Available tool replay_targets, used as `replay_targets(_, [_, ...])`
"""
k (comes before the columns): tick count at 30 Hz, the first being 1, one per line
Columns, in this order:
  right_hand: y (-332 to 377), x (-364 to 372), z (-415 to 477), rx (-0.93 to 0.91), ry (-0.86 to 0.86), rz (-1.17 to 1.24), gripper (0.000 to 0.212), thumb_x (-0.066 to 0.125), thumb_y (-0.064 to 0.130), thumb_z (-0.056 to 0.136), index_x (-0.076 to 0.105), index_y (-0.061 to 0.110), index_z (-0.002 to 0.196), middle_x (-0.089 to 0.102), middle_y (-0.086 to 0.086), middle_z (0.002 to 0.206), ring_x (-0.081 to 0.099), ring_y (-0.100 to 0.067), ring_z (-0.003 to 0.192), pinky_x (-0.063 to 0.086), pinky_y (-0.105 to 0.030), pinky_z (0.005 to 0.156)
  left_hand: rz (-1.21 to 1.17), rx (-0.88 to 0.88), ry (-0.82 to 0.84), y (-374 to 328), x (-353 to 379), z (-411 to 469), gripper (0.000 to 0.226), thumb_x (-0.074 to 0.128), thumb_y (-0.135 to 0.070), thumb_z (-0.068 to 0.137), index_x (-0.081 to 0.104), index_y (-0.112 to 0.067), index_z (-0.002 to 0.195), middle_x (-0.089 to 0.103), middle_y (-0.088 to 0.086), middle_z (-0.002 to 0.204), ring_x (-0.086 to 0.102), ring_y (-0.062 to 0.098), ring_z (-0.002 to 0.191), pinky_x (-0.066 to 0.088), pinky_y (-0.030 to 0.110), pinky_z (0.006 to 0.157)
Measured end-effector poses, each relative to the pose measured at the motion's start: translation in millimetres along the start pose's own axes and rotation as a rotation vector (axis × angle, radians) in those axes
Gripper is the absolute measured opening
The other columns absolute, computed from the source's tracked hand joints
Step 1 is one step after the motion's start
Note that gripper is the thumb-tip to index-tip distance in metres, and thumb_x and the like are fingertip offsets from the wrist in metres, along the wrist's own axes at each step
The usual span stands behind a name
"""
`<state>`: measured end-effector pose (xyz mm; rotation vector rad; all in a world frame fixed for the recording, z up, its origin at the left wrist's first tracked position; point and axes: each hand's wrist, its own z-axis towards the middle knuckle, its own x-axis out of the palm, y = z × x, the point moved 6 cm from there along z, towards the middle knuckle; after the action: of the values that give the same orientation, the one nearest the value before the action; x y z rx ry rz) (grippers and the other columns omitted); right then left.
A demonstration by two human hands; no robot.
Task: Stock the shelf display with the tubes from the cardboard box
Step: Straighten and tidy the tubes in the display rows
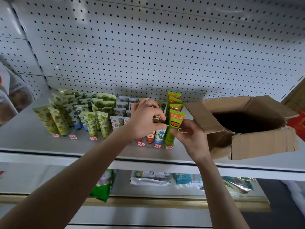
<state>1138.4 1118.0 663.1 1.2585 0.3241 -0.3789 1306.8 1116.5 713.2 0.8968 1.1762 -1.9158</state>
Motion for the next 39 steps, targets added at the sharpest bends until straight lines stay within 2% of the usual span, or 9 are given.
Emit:
replay_targets(6, [-7,-10,-6,0.056,-0.038,0.063,0.049,0.079,0.027,0.071,0.061,0.009,0.113,0.064,0.004,0.096,0.060,-0.008,0.092,0.050,-0.024,0.081,-0.019,0.018,-0.023,-1,0,-3,0.024,0.072,-0.042,0.074,0.069,-0.031,0.095,0.047,-0.008,0.115,0.030,0.011,0.122,0.008,0.021,0.081])
replay_targets(12, [-16,-20,-3,0.081,-0.034,0.168,0.053,0.080,0.022,0.069,0.059,0.007,0.115,0.065,-0.005,0.104,0.061,-0.006,0.093,0.048,-0.011,0.076,-0.020,-0.001,-0.052,-5,1,-6,0.025,0.075,-0.039,0.071,0.069,-0.030,0.094,0.046,-0.009,0.114,0.029,0.010,0.122,0.006,0.019,0.079])
replay_targets(15, [-17,-23,-2,0.069,-0.013,0.162,0.053,0.080,0.023,0.069,0.060,0.006,0.114,0.065,-0.006,0.103,0.062,-0.006,0.093,0.049,-0.017,0.080,-0.010,-0.018,-0.062,-5,1,-7,0.029,0.072,-0.046,0.068,0.069,-0.031,0.093,0.043,-0.012,0.112,0.029,0.009,0.121,0.007,0.019,0.078])
replay_targets(18, [-21,-30,2,0.062,-0.003,0.167,0.057,0.079,0.031,0.065,0.060,0.007,0.112,0.065,-0.006,0.102,0.062,-0.008,0.093,0.050,-0.024,0.084,-0.014,-0.039,-0.082,-5,1,-7,0.035,0.060,-0.052,0.062,0.068,-0.033,0.090,0.041,-0.016,0.110,0.029,0.007,0.120,0.008,0.020,0.078])
replay_targets(23, [-30,-40,9,0.059,0.016,0.190,0.065,0.076,0.043,0.058,0.061,0.009,0.112,0.066,-0.005,0.102,0.063,-0.008,0.094,0.049,-0.020,0.080,-0.031,-0.121,-0.105,-1,0,-6,0.012,0.066,-0.033,0.081,0.069,-0.030,0.092,0.045,-0.011,0.120,0.029,0.008,0.123,0.011,0.025,0.090])
replay_targets(28, [-31,-34,9,0.044,0.064,0.197,0.060,0.075,0.045,0.060,0.062,0.015,0.109,0.067,0.001,0.099,0.062,-0.012,0.097,0.049,-0.025,0.084,0.023,-0.197,-0.115,-2,-5,4,0.014,0.063,-0.035,0.083,0.067,-0.030,0.095,0.044,-0.010,0.114,0.031,0.011,0.115,0.008,0.021,0.082])
replay_targets(33, [-13,-19,13,-0.004,0.133,0.160,0.058,0.072,0.047,0.063,0.060,0.020,0.113,0.065,0.011,0.100,0.060,-0.008,0.101,0.044,-0.021,0.091,0.137,-0.202,-0.028,-9,-2,22,0.015,0.066,-0.034,0.079,0.069,-0.027,0.093,0.044,-0.005,0.118,0.031,0.015,0.117,0.012,0.029,0.091])
replay_targets(37, [-4,-14,16,0.020,0.112,0.216,0.053,0.068,0.051,0.066,0.062,0.021,0.110,0.068,0.008,0.100,0.061,-0.007,0.100,0.046,-0.022,0.088,0.191,-0.192,0.068,-7,3,35,0.011,0.065,-0.031,0.077,0.071,-0.024,0.084,0.045,-0.002,0.115,0.033,0.019,0.114,0.016,0.035,0.092])
replay_targets(39, [-1,-13,15,0.043,0.092,0.259,0.047,0.065,0.051,0.070,0.063,0.023,0.107,0.068,0.011,0.099,0.061,-0.002,0.097,0.045,-0.018,0.083,0.220,-0.173,0.102,-6,6,40,0.009,0.066,-0.029,0.076,0.071,-0.022,0.080,0.047,-0.001,0.114,0.034,0.021,0.111,0.018,0.037,0.092])
